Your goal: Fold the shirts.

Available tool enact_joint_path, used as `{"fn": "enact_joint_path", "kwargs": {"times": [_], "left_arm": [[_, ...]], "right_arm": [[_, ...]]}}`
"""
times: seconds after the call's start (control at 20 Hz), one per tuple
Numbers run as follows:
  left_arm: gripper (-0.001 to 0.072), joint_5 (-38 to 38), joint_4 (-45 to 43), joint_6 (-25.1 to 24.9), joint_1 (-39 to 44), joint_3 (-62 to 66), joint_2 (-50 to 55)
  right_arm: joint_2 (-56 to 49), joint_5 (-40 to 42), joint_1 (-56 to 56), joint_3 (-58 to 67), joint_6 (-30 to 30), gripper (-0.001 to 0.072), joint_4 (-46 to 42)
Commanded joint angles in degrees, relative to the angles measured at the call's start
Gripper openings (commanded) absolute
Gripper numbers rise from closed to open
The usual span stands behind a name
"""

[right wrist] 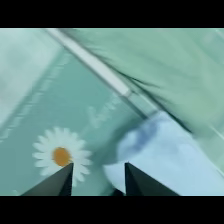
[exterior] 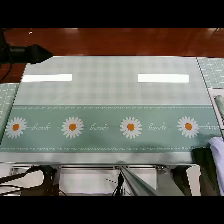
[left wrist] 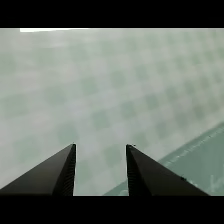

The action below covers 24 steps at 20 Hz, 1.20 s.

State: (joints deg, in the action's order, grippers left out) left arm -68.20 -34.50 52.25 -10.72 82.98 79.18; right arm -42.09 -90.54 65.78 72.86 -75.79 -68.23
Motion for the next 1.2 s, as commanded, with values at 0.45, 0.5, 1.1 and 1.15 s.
{"fn": "enact_joint_path", "kwargs": {"times": [0.45,0.5,1.1,1.15], "left_arm": [[0.0720,-5.35,-54.34,30.42,30.36,7.19,-4.46],[0.0720,-5.35,-54.93,32.06,31.39,7.19,-4.46],[0.0720,-13.05,-58.05,38.05,33.53,6.97,1.95],[0.0720,-13.05,-58.05,38.05,33.53,6.97,1.95]], "right_arm": [[-11.37,8.87,-54.07,0.04,-0.94,0.0561,-18.95],[-13.90,9.53,-57.51,0.04,-1.90,0.0590,-19.39],[-24.00,13.22,-64.87,0.04,-6.49,0.0594,-20.35],[-24.00,13.22,-64.89,0.04,-6.49,0.0594,-20.33]]}}
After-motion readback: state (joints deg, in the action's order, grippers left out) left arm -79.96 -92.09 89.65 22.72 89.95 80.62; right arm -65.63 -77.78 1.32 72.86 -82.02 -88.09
